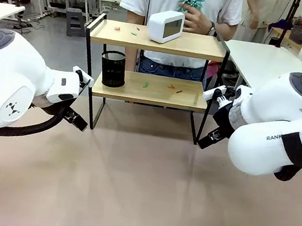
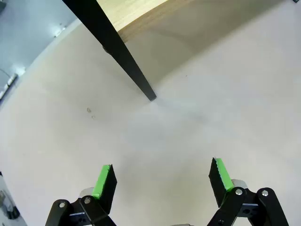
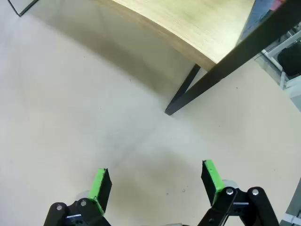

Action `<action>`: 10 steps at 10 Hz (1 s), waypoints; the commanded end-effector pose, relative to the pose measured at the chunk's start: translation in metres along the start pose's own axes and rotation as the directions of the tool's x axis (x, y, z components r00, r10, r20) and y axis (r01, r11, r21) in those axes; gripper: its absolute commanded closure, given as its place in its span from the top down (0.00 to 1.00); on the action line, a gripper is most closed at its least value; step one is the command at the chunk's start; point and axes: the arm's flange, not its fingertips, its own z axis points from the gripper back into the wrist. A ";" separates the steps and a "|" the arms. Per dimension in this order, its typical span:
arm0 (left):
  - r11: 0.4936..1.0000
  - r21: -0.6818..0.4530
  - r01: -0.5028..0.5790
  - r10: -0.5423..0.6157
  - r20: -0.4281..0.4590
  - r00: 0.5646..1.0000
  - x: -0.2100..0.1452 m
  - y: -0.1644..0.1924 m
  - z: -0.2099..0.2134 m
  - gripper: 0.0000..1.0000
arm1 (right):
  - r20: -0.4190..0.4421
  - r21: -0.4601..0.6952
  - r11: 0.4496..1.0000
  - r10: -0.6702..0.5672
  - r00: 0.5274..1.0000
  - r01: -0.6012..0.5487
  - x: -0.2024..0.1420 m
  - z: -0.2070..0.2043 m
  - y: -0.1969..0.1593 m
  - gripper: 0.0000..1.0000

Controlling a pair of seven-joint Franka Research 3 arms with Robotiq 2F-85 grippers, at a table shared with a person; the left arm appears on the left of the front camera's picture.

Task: Clean the shelf.
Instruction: Pick up the Duster from the human.

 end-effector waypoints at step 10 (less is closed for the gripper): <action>1.000 0.000 0.001 -0.001 0.000 1.000 0.000 -0.001 0.000 1.00 | 0.000 0.000 1.000 0.001 1.000 -0.001 0.000 0.000 0.000 1.00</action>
